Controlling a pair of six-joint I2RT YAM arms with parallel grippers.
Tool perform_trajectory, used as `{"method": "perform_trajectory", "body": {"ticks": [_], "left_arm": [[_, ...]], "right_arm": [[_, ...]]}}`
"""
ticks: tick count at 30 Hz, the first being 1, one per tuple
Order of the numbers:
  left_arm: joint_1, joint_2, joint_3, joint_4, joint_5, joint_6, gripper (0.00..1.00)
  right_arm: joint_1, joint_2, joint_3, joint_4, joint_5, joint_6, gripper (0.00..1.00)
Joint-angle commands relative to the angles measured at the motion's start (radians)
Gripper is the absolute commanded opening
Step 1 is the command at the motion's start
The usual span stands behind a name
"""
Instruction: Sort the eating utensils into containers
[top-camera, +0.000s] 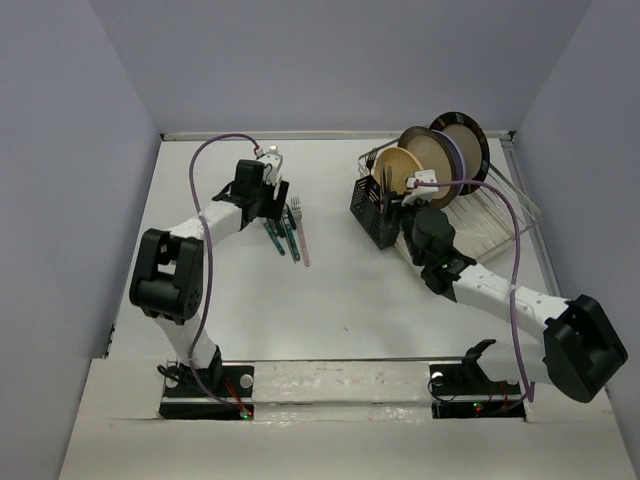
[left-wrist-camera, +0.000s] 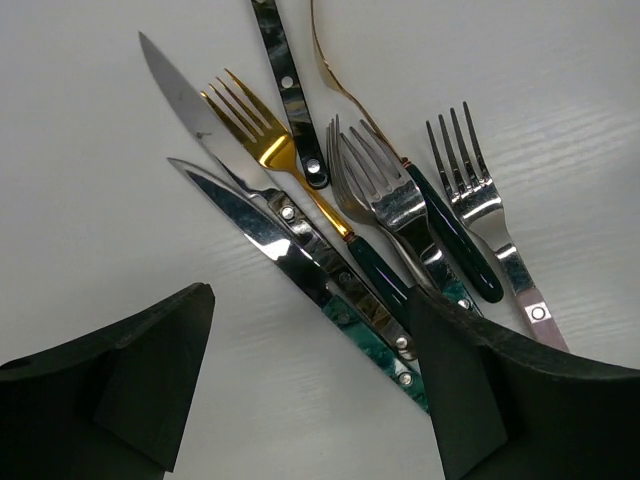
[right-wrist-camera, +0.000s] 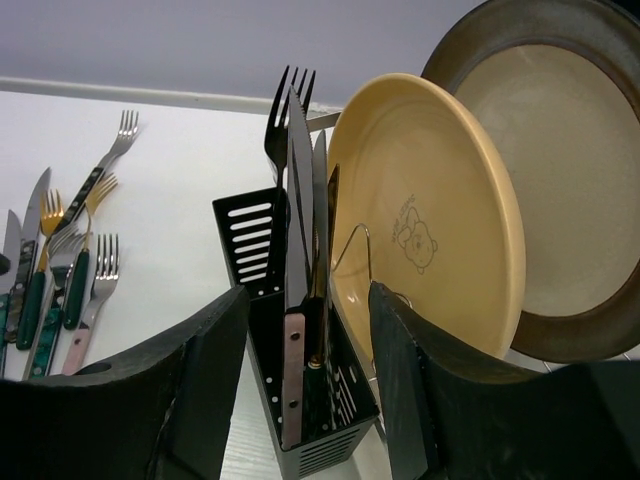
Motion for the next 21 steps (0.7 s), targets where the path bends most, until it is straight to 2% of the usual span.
{"method": "perform_trajectory", "body": {"ticks": [1,10,16,21], "left_arm": [[-0.010,0.095,0.069,-0.100,-0.072,-0.061,0.88],[-0.042,0.169,0.040,-0.079,-0.136,-0.071,0.89],[-0.042,0.186,0.009,-0.066,-0.124,-0.073,0.85],[-0.039,0.114,-0.052,-0.062,-0.096,-0.078,0.85]], "right_arm": [[-0.007,-0.045,0.004,-0.005,-0.027,0.012,0.57],[-0.007,-0.097,-0.045,0.018,-0.016,0.019,0.56],[-0.007,-0.123,-0.055,0.007,-0.018,0.020,0.56],[-0.007,-0.123,-0.056,0.007,-0.026,0.014,0.56]]}}
